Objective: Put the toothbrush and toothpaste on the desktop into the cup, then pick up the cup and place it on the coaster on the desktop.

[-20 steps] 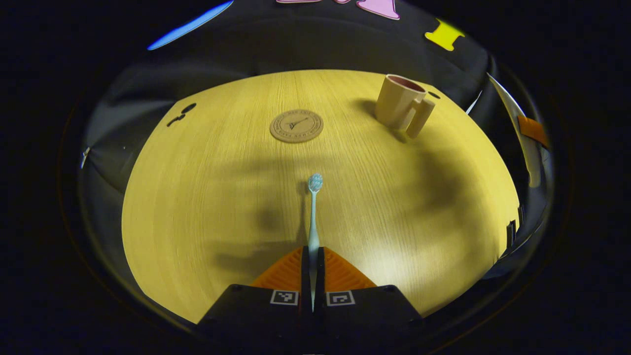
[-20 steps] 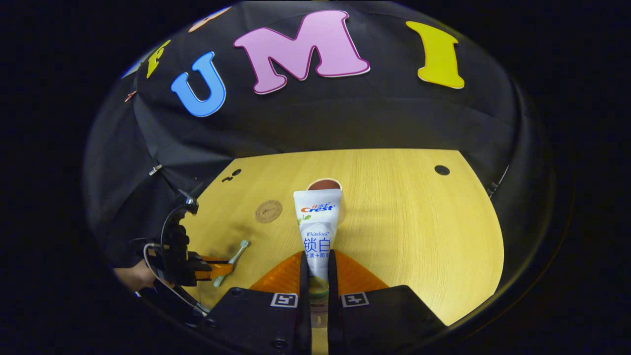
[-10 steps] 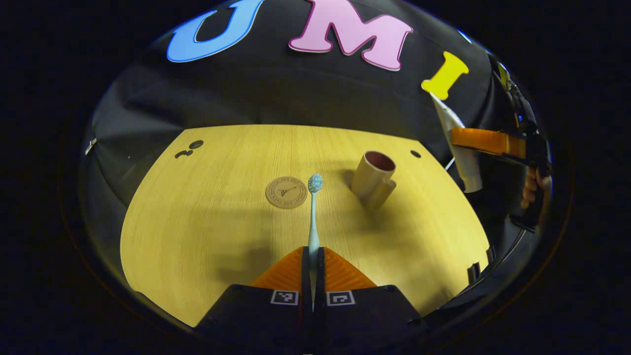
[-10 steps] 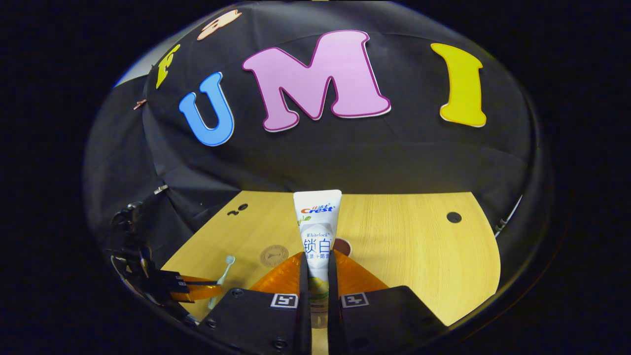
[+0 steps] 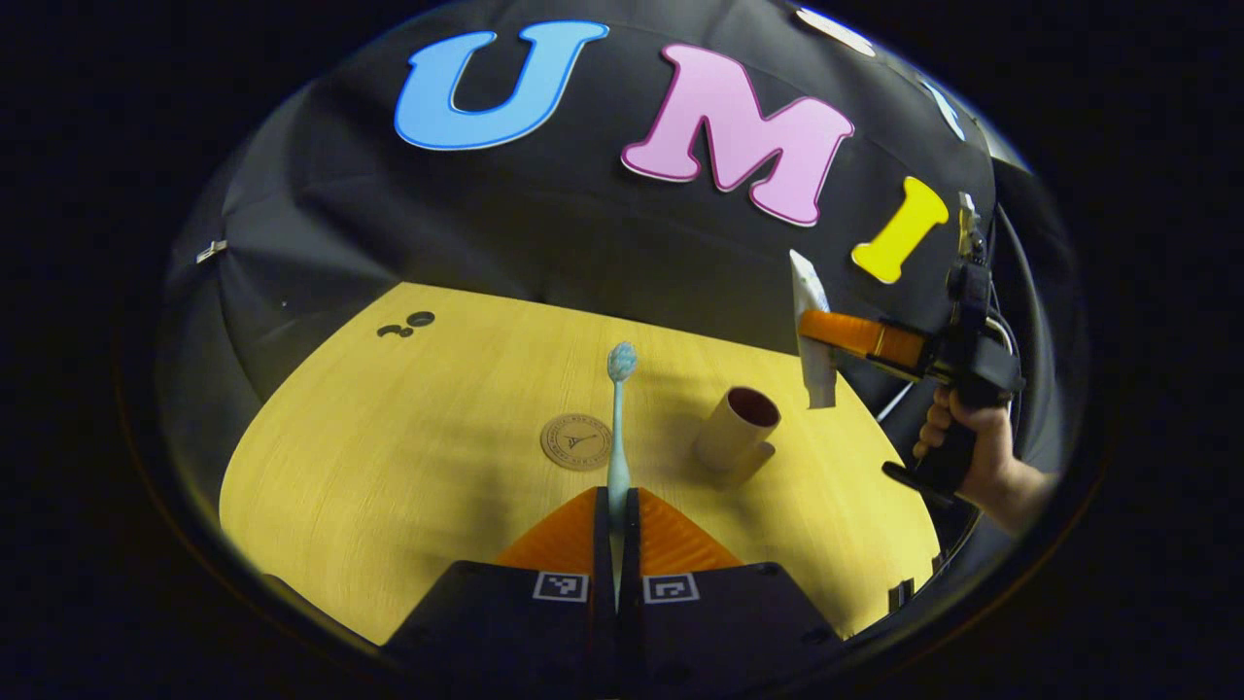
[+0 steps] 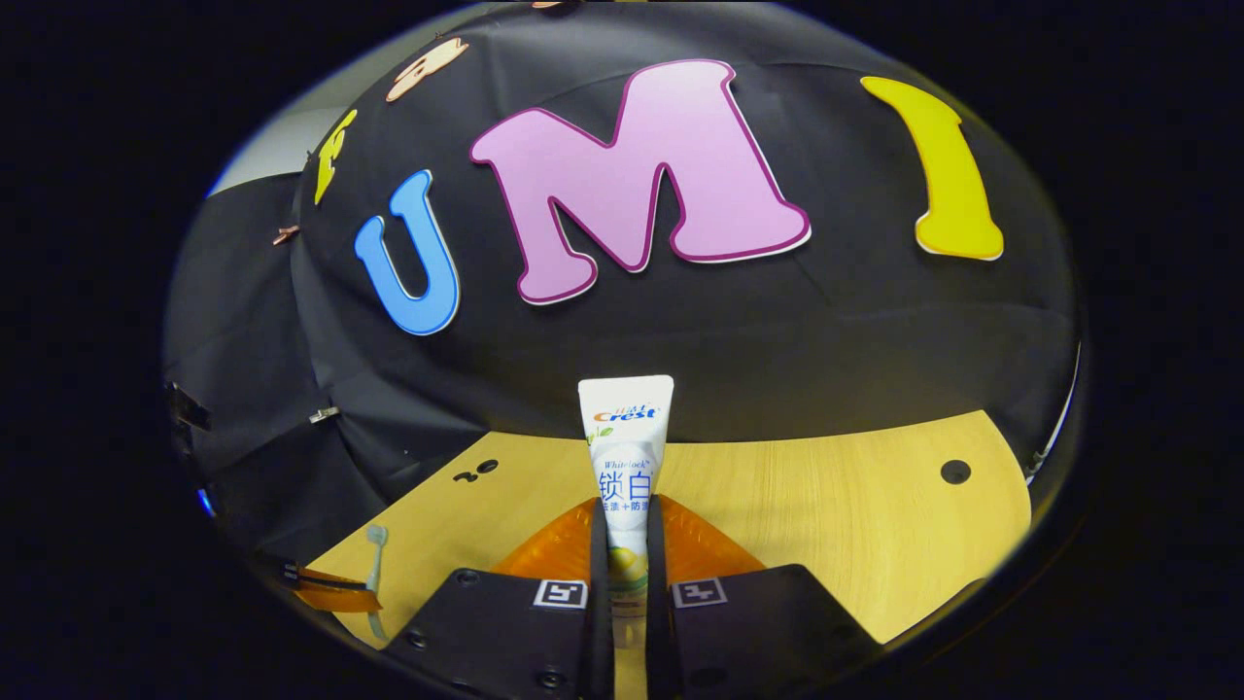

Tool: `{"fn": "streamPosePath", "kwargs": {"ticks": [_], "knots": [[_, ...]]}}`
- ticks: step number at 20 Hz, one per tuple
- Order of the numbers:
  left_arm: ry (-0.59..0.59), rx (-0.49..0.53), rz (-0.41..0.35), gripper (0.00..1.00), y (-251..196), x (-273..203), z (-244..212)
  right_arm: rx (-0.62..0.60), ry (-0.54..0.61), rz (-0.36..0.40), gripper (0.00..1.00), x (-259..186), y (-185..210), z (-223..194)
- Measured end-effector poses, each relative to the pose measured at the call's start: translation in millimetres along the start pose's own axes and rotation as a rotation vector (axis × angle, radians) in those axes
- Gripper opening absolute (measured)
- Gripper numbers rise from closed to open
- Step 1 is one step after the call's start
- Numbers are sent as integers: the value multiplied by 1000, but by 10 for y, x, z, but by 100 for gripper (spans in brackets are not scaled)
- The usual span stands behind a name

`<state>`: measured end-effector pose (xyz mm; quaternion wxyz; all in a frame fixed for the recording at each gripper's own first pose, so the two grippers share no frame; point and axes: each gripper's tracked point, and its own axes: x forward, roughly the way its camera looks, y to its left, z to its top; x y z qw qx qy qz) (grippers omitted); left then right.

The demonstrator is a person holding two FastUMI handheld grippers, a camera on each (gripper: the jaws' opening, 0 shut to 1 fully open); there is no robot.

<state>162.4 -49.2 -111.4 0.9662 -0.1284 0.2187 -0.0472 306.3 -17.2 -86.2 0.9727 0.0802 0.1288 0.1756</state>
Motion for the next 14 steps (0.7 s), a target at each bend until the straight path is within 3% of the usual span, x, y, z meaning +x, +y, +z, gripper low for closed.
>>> {"fn": "streamPosePath", "kwargs": {"ticks": [7, 14], "knots": [[-62, -37, -18, 6, -217, 2, 210, -47, 17, 11, 17, 436, -139, -342], [-77, -37, -24, 6, -324, 103, 266, -42, 40, 15, 17, 571, -289, -625]]}}
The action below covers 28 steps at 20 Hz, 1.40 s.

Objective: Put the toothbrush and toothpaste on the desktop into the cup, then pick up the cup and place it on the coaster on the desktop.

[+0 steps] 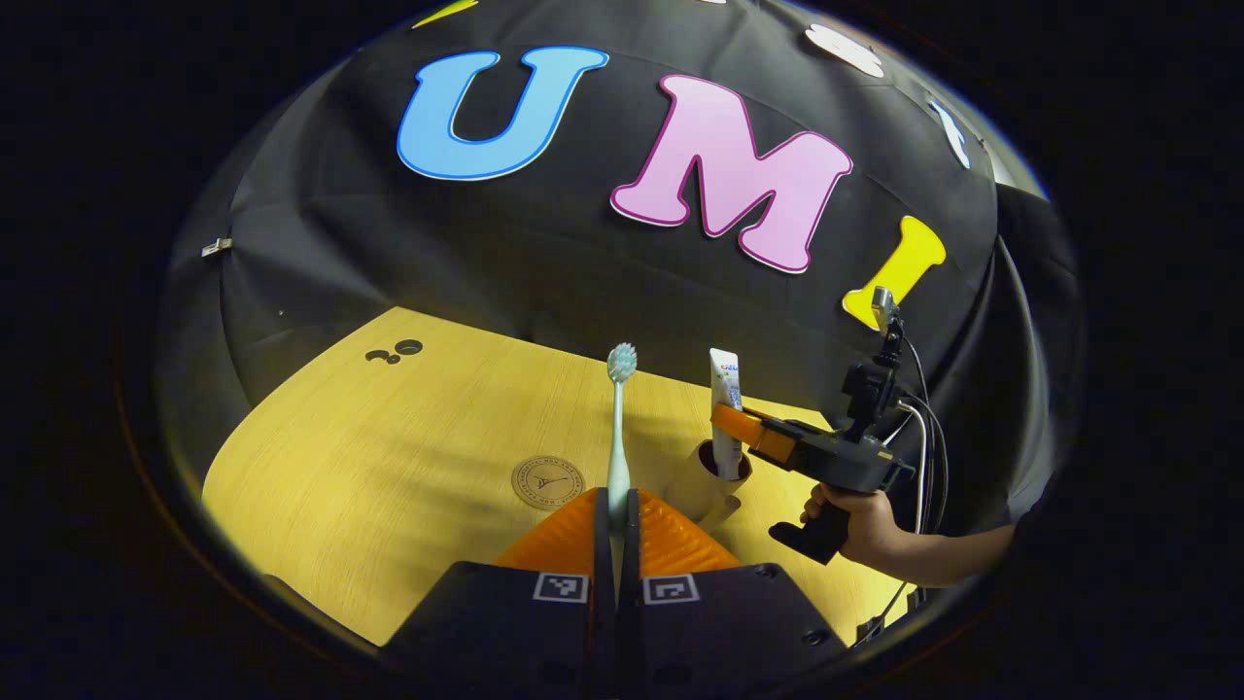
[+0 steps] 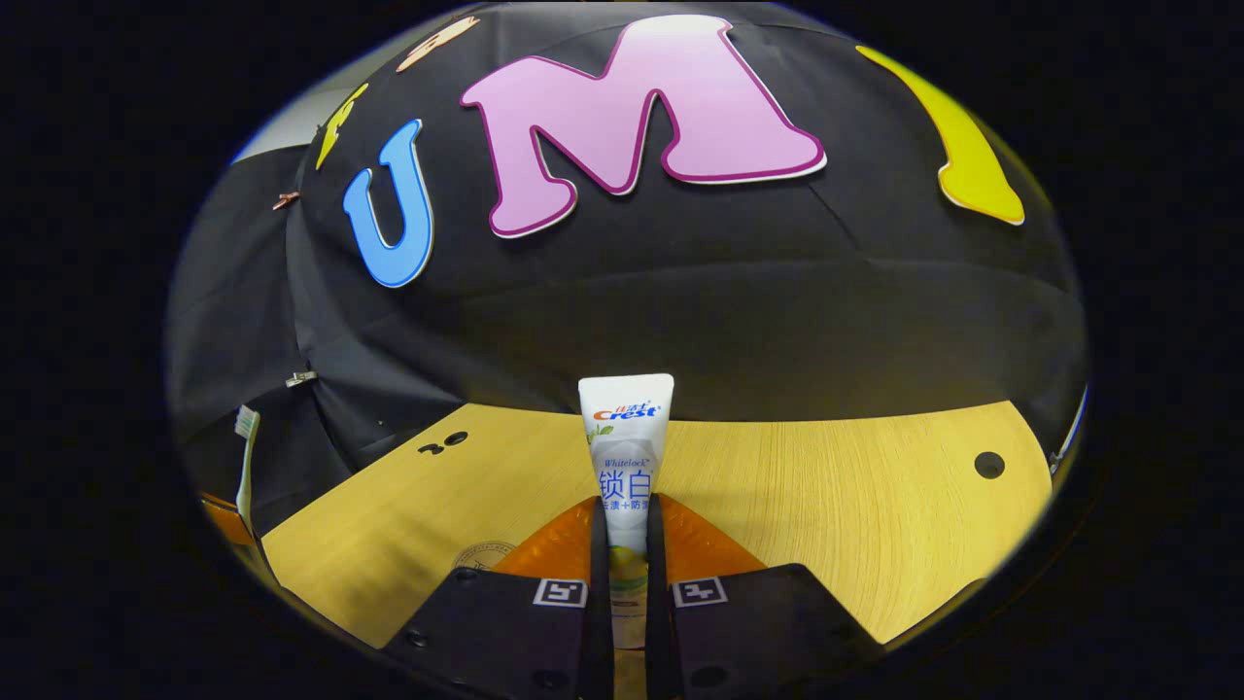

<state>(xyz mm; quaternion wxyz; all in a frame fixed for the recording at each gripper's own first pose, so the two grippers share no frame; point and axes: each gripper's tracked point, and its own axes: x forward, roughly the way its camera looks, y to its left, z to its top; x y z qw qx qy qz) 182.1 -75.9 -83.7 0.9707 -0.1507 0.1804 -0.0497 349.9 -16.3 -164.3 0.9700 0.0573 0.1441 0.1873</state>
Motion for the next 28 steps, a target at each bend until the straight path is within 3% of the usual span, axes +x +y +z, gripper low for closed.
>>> {"fn": "streamPosePath", "kwargs": {"ticks": [4, 8, 9, 10, 11, 13, 14, 16, 23, 28], "knots": [[13, 4, -7, 6, -56, 21, -56, -17, 20, 2, 18, 45, -22, -154], [21, 14, -14, 6, -125, 25, -114, -20, 32, 10, 27, 12, -5, -255], [21, 14, -20, 6, -153, 28, -114, -18, 54, 11, 25, -10, -14, -324], [17, 17, -22, 6, -185, 44, -115, -7, 53, 23, 40, -40, 12, -327], [16, 18, -26, 6, -210, 55, -114, -5, 43, 18, 41, -63, 5, -318], [4, 22, -32, 6, -271, 92, -90, -5, 26, 18, 65, -164, -20, -229], [-8, 20, -41, 6, -311, 116, -71, -4, 26, 12, 69, -211, -45, -224], [-39, 11, -69, 6, -434, 194, 7, -1, 34, -7, 97, -339, -131, -227], [-208, 3, -246, 6, -1067, 723, 495, 15, 65, -115, 98, -861, -590, -333], [-326, 76, -339, 6, -1394, 1217, 679, 56, 103, -181, 98, -1076, -855, -512]]}}
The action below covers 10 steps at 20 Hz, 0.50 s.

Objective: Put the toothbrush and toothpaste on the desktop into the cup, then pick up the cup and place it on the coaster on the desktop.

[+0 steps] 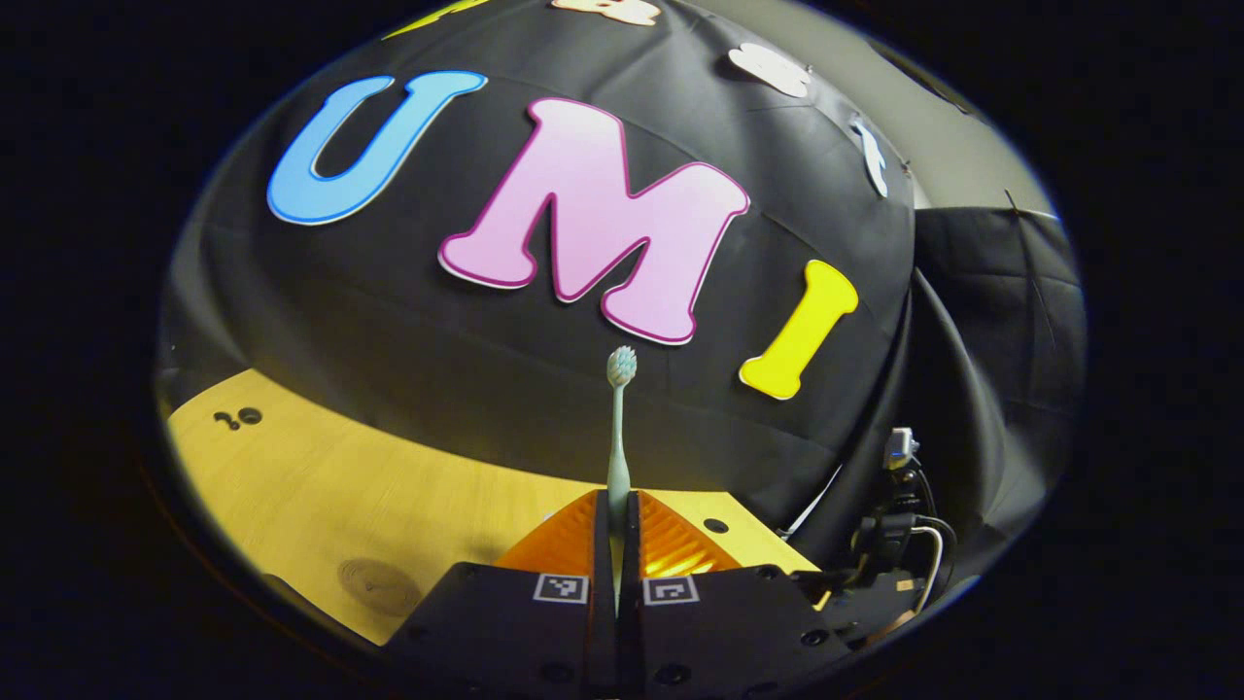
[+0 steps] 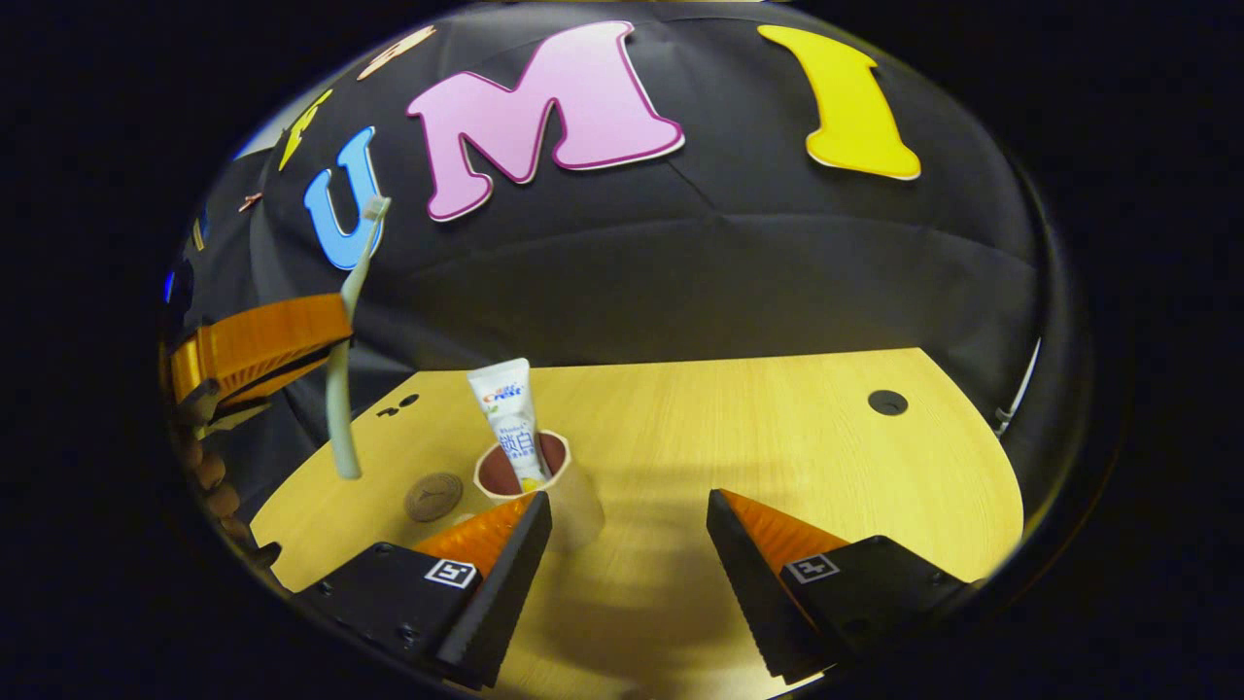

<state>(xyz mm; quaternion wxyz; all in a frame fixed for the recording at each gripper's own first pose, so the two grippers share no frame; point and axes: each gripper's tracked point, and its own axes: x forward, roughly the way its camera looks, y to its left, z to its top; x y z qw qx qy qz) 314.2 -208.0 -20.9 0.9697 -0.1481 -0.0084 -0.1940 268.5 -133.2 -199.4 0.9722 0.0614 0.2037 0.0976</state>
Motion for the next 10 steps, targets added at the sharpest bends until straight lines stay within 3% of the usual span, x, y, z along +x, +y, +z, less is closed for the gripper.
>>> {"fn": "streamPosePath", "kwargs": {"ticks": [6, 10], "knots": [[-35, 91, -47, 6, 0, 589, -387, -10, 26, -38, 98, 12, -186, -237], [-45, 125, -20, 8, 79, 726, -655, -26, 25, -35, 98, -13, -151, -329]]}}
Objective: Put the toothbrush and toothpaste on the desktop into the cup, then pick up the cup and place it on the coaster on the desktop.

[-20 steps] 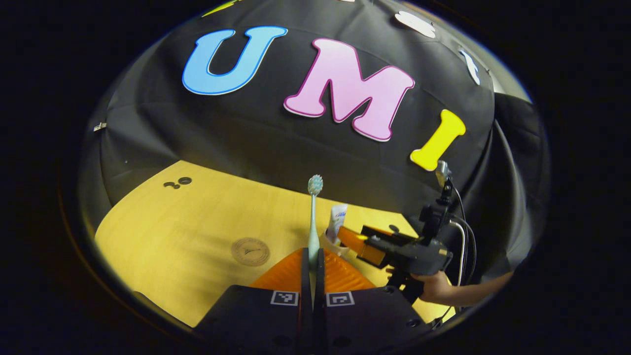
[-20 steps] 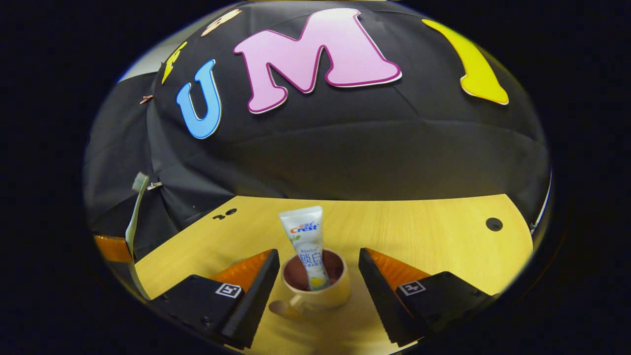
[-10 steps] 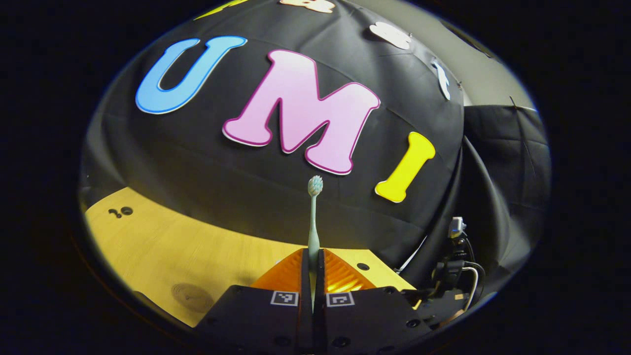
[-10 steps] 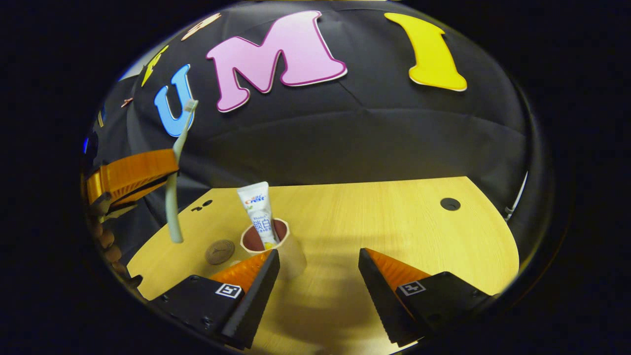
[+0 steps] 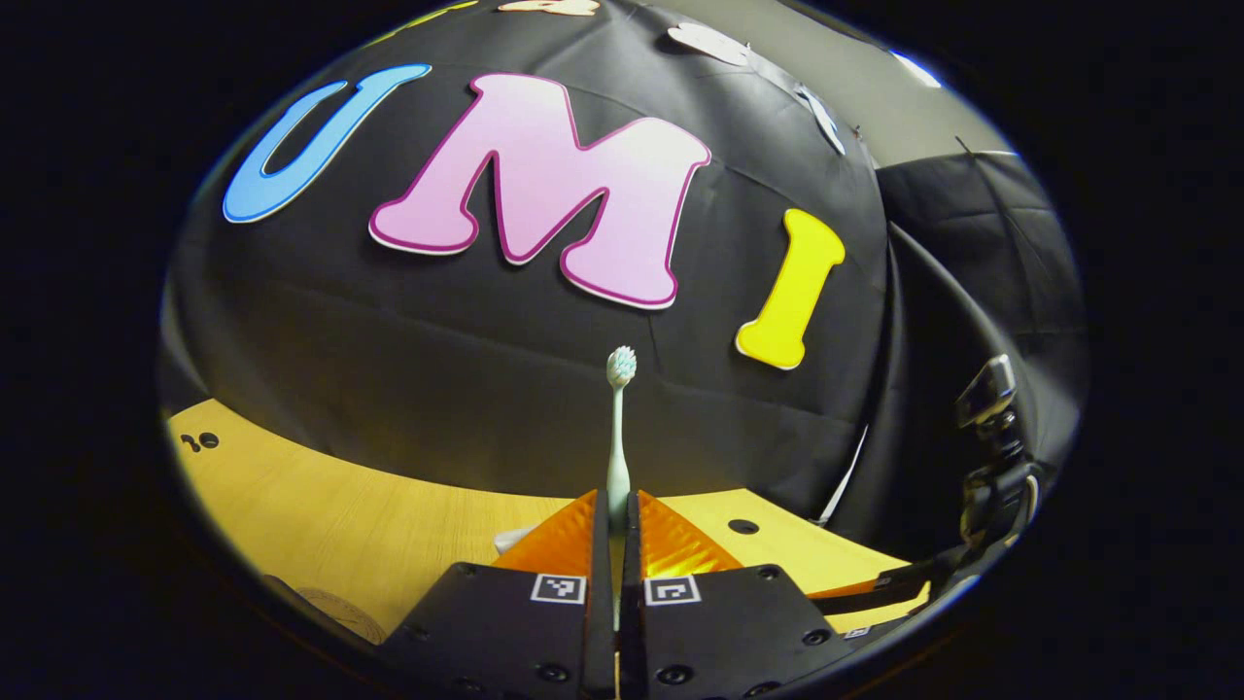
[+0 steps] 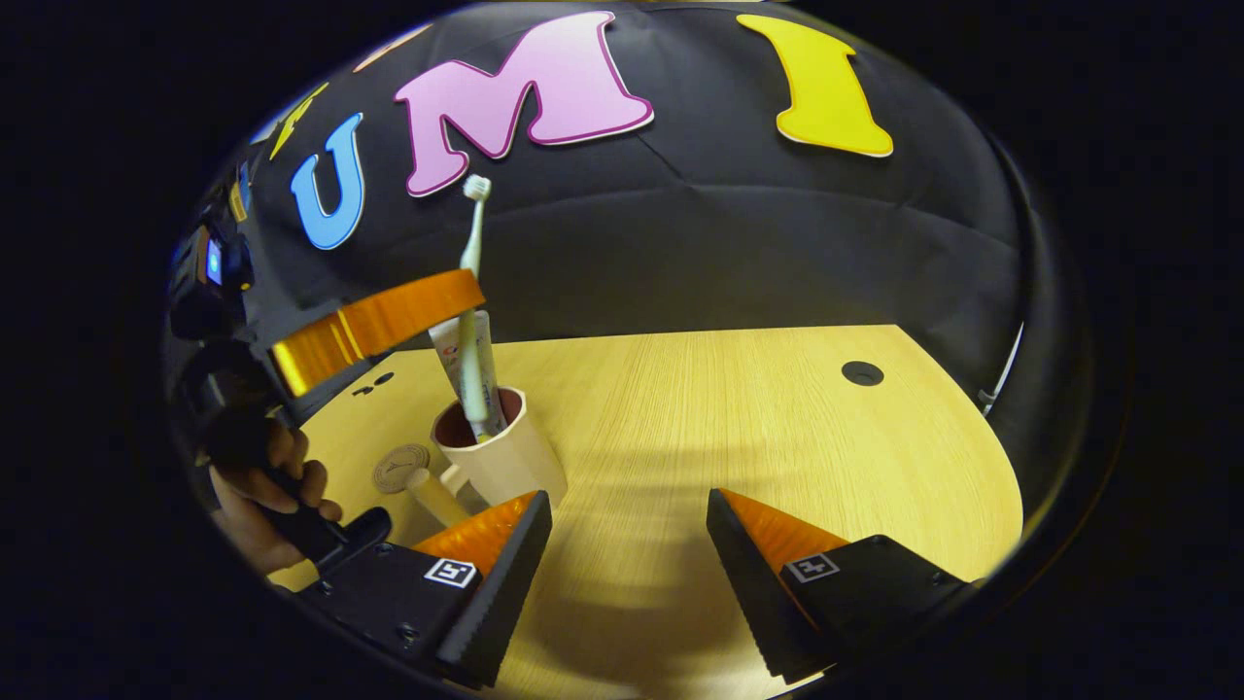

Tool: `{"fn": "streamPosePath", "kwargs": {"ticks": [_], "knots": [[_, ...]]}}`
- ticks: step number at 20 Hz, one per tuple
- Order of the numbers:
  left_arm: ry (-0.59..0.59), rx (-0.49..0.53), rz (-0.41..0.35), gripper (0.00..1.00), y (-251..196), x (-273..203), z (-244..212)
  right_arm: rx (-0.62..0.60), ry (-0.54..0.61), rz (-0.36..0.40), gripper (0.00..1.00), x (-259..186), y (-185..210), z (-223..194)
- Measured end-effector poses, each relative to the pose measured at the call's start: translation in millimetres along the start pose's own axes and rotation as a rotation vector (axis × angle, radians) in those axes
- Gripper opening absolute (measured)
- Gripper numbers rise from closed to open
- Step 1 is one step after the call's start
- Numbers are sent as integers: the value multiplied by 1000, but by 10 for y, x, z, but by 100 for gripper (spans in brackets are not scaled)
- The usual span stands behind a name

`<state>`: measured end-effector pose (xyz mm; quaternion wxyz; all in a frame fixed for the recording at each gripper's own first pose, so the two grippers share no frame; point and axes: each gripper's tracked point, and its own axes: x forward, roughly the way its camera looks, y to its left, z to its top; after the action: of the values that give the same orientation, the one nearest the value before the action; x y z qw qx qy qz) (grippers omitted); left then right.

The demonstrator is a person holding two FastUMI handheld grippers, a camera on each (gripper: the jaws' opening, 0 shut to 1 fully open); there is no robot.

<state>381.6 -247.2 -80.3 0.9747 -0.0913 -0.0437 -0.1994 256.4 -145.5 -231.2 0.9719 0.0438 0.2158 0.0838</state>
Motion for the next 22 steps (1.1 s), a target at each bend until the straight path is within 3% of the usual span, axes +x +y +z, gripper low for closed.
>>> {"fn": "streamPosePath", "kwargs": {"ticks": [11, 15, 16, 19, 22], "knots": [[-5, 25, 13, 14, 6, -54, -279, -67, 57, 33, 98, 23, 30, -324], [14, 73, -4, 69, -93, -171, -320, -46, 61, 4, 98, 44, -98, -326], [24, 86, 2, 72, -103, -206, -333, -34, 56, -3, 98, 44, -117, -303], [18, 85, 25, 95, -118, -431, -196, -7, 41, -18, 98, 34, -127, -215], [6, 87, 55, 97, -52, -629, -71, 6, 42, -20, 98, -1, -77, -143]]}}
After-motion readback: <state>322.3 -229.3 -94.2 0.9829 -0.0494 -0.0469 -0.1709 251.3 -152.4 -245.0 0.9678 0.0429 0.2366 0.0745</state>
